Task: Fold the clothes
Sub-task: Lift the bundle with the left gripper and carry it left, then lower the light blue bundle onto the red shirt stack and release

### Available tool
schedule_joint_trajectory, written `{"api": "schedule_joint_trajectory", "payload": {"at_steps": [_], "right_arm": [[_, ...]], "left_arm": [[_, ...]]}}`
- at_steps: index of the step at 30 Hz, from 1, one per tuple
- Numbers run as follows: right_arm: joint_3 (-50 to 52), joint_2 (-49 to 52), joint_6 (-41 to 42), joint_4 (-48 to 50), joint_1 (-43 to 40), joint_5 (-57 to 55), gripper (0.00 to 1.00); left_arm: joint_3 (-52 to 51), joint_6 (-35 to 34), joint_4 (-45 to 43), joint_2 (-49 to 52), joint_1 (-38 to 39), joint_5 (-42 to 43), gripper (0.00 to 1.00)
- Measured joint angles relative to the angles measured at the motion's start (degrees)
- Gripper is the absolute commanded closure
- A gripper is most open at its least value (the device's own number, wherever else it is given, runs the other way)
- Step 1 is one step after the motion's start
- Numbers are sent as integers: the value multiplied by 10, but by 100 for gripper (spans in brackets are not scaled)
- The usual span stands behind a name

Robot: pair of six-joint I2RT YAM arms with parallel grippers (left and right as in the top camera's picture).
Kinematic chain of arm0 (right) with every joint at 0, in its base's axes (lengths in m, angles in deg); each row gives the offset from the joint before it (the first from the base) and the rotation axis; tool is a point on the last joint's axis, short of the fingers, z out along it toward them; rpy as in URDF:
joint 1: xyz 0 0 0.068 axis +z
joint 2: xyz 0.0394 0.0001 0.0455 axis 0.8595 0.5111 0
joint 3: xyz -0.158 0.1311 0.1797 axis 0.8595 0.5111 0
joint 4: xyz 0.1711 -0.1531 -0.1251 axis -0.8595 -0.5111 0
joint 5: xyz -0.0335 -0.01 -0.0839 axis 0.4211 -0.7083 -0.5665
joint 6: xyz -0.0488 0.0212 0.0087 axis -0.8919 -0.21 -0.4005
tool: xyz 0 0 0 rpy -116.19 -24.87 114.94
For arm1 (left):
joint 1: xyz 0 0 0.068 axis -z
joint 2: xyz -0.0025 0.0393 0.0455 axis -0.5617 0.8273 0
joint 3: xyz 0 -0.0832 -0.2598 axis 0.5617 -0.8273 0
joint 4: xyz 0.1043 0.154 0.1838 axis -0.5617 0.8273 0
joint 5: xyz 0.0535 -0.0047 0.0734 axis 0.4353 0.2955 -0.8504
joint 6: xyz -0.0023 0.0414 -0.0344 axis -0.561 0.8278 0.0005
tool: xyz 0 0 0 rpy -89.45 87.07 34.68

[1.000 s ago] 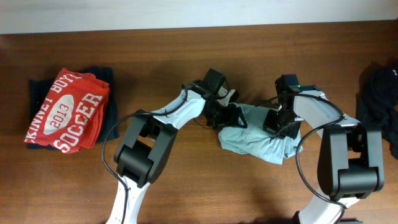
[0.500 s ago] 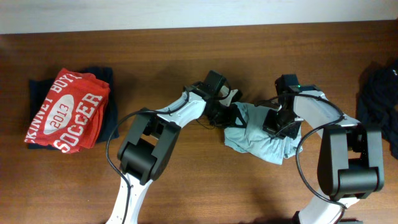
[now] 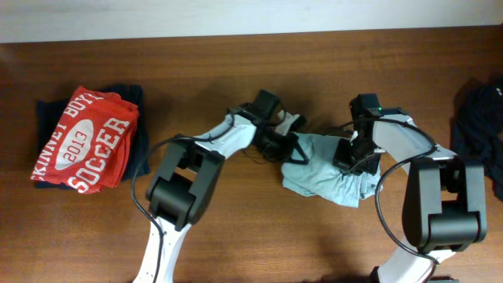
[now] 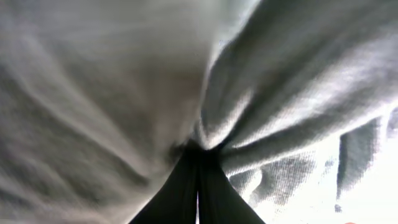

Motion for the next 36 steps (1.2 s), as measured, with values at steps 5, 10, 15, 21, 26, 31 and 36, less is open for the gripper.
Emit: {"api": "schedule_joint_trajectory", "payload": {"at_steps": [5,10,15,21,26,31,36], "right_arm": [[0,-43,-23,12,-12,7,96],[-5,-146,-32,12,-16,7,96],[-19,-208,-33,11,-16,9,96],[-20,-219,-33,-8,-16,9,96],[-20,-219,-33,-11,-16,9,96],[-20,-219,-33,-17,-16,9,96],[-20,-219,-33,-18,-16,9,96]], "left_arm": [[-3,49,78,-13,-56,-12,99],[-7,100,134,-92,-96,-101,100],[-7,121,137,-201,-104,-175,99],[-7,120,138,-273,-125,-236,100],[-7,87,138,-309,-156,-316,100],[-7,28,138,-362,-202,-391,100],[-7,2,148,-409,-290,-406,100]]}}
